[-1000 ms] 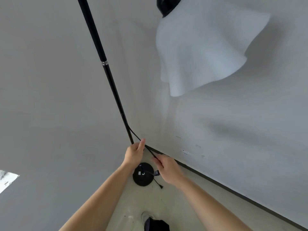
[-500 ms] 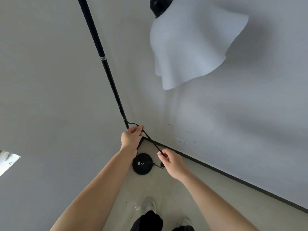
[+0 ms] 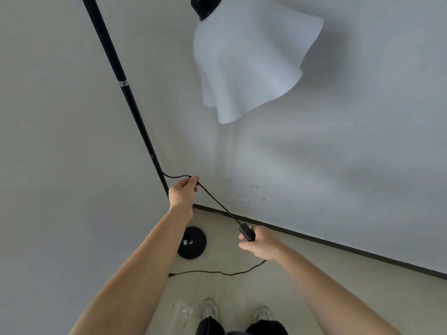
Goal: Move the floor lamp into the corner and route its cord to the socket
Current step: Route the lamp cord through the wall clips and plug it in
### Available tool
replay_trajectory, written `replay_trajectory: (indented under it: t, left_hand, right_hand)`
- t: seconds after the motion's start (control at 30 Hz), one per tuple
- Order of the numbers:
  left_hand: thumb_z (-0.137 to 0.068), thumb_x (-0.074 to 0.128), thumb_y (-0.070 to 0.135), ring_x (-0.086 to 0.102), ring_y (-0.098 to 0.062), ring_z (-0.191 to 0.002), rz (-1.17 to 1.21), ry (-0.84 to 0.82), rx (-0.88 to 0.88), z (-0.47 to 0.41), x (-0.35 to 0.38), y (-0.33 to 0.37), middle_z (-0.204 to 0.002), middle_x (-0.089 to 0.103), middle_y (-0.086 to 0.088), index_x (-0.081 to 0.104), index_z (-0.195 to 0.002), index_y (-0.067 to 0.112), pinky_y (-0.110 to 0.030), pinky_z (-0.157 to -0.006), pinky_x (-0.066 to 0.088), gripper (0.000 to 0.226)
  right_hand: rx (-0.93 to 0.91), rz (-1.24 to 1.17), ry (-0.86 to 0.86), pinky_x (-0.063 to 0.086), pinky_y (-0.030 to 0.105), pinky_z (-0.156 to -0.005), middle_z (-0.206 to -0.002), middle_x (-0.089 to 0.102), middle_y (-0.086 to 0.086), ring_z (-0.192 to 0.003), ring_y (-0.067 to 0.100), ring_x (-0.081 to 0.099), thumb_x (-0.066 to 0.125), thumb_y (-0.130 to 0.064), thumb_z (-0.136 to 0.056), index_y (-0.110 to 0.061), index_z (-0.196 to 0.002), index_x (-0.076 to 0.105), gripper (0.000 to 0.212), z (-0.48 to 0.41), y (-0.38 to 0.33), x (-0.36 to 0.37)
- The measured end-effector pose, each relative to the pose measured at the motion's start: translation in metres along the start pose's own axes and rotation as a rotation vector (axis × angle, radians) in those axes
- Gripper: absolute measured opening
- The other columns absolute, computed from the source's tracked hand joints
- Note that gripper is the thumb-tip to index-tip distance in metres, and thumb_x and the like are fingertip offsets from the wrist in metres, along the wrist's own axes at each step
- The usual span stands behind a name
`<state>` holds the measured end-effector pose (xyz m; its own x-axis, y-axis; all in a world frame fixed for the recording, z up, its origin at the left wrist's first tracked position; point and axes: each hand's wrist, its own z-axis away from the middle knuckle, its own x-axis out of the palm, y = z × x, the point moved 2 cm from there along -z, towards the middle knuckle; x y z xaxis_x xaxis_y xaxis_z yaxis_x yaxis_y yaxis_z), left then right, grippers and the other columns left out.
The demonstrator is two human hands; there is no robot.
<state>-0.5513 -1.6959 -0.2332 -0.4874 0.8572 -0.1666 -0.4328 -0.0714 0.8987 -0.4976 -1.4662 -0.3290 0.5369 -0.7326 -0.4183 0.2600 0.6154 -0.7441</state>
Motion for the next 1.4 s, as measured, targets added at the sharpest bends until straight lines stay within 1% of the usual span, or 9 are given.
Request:
replay_trajectory:
  t: [0.13,0.27,0.4,0.57,0.77,0.93,1.13,1.3,1.4]
  left_hand:
    - [-0.091,0.067,0.03,0.057,-0.012,-0.078,-0.036,-0.046,0.009,-0.015,-0.009,-0.006,-0.086,0.068,0.001,0.071,-0.079,0.024,-0.037,-0.087,0.05,0.014]
    - [-0.094,0.061,0.036,0.059,-0.012,-0.076,-0.048,-0.088,-0.017,-0.012,-0.008,-0.022,-0.091,0.071,0.005,0.071,-0.085,0.024,-0.037,-0.081,0.053,0.019]
    - [-0.097,0.051,0.049,0.062,-0.016,-0.087,-0.153,-0.359,-0.158,0.002,0.006,-0.039,-0.106,0.071,0.003,0.072,-0.101,0.018,-0.032,-0.072,0.046,0.038]
    - [-0.095,0.056,0.048,0.059,-0.015,-0.084,-0.251,-0.602,-0.24,0.024,0.03,-0.047,-0.104,0.072,0.002,0.072,-0.109,0.015,-0.028,-0.063,0.04,0.039]
    - [-0.098,0.059,0.021,0.058,-0.017,-0.082,0.03,-0.474,-0.193,0.017,0.048,-0.033,-0.098,0.068,-0.004,0.073,-0.098,0.015,-0.027,-0.058,0.032,0.016]
    - [-0.096,0.063,0.03,0.059,-0.017,-0.087,0.121,-0.319,-0.198,-0.02,0.043,-0.015,-0.107,0.07,-0.002,0.074,-0.106,0.017,-0.031,-0.062,0.038,0.02]
    - [-0.095,0.062,0.039,0.06,-0.02,-0.093,0.114,-0.465,-0.22,-0.041,0.063,-0.034,-0.114,0.068,-0.004,0.067,-0.119,0.016,-0.032,-0.065,0.043,0.034]
    - [-0.095,0.064,0.028,0.062,-0.016,-0.086,0.042,-0.494,-0.303,-0.055,0.092,-0.08,-0.111,0.07,-0.004,0.065,-0.122,0.009,-0.029,-0.067,0.041,0.033]
    - [-0.092,0.068,0.029,0.064,-0.02,-0.09,-0.01,-0.438,-0.417,-0.066,0.103,-0.114,-0.106,0.072,-0.006,0.065,-0.117,0.011,-0.03,-0.065,0.043,0.031]
  right_hand:
    - [0.107,-0.03,0.114,0.037,0.019,-0.042,-0.051,0.048,-0.008,-0.039,0.012,0.048,0.069,-0.047,-0.077,-0.023,-0.073,0.057,0.027,0.016,0.026,-0.001]
    - [0.014,0.056,0.272,0.034,0.027,-0.051,-0.048,0.044,-0.009,-0.045,0.007,0.044,0.061,-0.044,-0.091,-0.021,-0.072,0.06,0.03,0.013,0.021,-0.01]
    - [-0.03,0.035,0.327,0.034,0.029,-0.055,-0.057,0.051,-0.009,-0.053,0.009,0.049,0.057,-0.045,-0.092,-0.024,-0.083,0.067,0.025,0.003,-0.002,-0.012]
    - [-0.079,0.107,0.255,0.033,0.029,-0.051,-0.058,0.052,-0.01,-0.051,0.008,0.048,0.058,-0.044,-0.09,-0.032,-0.07,0.054,0.024,-0.007,-0.03,-0.009]
    - [-0.043,0.099,0.256,0.032,0.033,-0.053,-0.055,0.046,-0.008,-0.049,0.01,0.043,0.047,-0.052,-0.088,-0.02,-0.068,0.044,0.038,0.001,-0.023,-0.011]
    - [0.097,0.1,0.307,0.048,0.033,-0.067,-0.065,0.064,0.0,-0.068,0.016,0.066,0.046,-0.058,-0.095,-0.025,-0.081,0.069,0.042,0.013,0.027,-0.03]
    - [0.107,-0.004,0.368,0.04,0.026,-0.061,-0.05,0.056,-0.02,-0.054,-0.003,0.055,0.04,-0.055,-0.099,-0.037,-0.076,0.069,0.041,-0.017,0.041,-0.032]
    - [0.108,-0.34,0.436,0.037,0.032,-0.061,-0.06,0.049,-0.009,-0.056,0.01,0.047,0.044,-0.067,-0.089,-0.006,-0.094,0.062,0.064,-0.064,0.06,-0.005]
    - [0.137,-0.474,0.472,0.037,0.033,-0.06,-0.061,0.047,0.0,-0.056,0.013,0.045,0.047,-0.058,-0.094,0.0,-0.098,0.058,0.06,-0.084,0.08,0.013]
